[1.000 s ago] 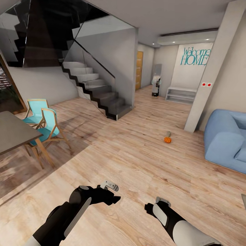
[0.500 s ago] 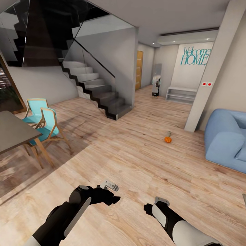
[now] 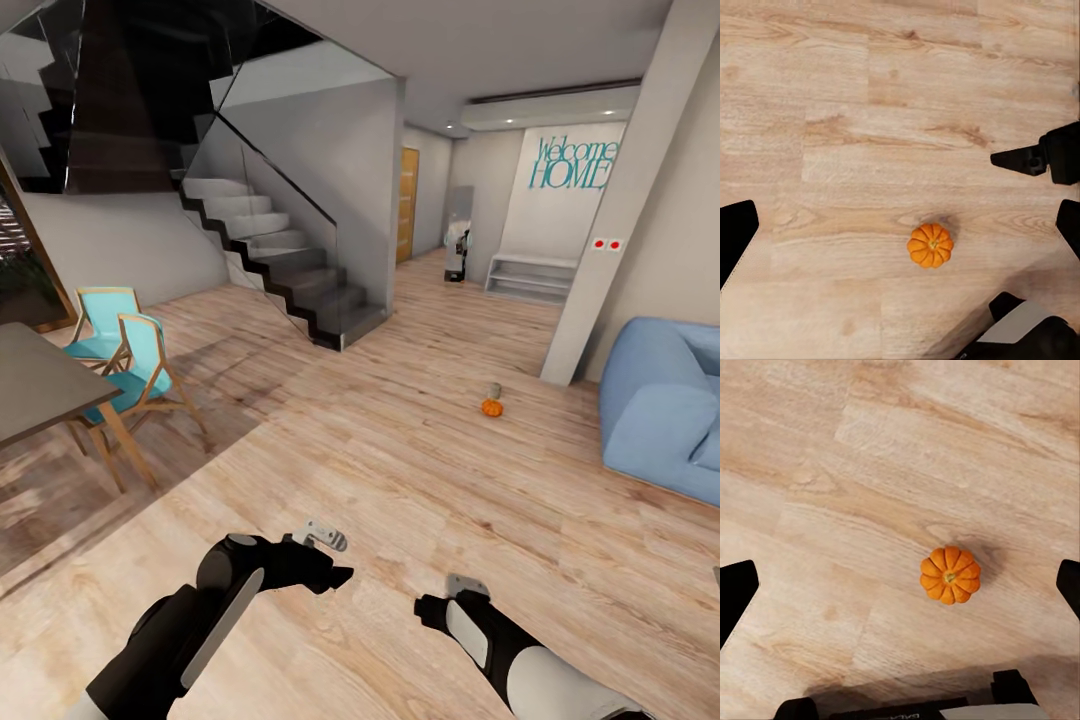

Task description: Place each of the two pumpkins and all three candles from the living room inside a cabinet in the living room (use any cabinet), then make sure every cabinet is closed, and position the cauldron so it is next to a table in the living room.

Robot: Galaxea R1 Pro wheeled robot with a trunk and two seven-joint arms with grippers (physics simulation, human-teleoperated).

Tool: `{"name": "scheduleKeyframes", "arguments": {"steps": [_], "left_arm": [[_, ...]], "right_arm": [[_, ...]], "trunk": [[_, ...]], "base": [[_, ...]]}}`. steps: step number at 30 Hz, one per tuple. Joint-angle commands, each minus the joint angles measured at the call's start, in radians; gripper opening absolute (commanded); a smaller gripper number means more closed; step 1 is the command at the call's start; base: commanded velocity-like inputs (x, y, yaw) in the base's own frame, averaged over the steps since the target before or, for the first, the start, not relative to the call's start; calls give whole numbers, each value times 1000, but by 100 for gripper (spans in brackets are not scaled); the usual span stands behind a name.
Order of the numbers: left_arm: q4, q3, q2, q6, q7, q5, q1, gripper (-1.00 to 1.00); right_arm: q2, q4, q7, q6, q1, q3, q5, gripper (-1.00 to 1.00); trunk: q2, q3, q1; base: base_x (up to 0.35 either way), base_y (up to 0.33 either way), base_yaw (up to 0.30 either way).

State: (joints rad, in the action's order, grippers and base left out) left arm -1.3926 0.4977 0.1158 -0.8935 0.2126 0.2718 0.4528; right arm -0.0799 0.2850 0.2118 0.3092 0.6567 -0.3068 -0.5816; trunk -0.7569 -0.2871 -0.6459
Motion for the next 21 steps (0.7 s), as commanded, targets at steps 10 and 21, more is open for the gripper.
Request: {"name": "scheduleKeyframes", "arguments": {"steps": [10,21], "left_arm": [[-191,-143,10,-154,11,1,-2,100],[-205,-196,10,-154,11,1,-2,100]], "right_arm": [[2,1,-7,1,0,-9,-9,100],[6,-22,0,16,0,-6,-9,100]], "trunk": [[-71,-33,-39],[-148,-67,-81]], "base": [[0,0,0],[0,0,0]]}}
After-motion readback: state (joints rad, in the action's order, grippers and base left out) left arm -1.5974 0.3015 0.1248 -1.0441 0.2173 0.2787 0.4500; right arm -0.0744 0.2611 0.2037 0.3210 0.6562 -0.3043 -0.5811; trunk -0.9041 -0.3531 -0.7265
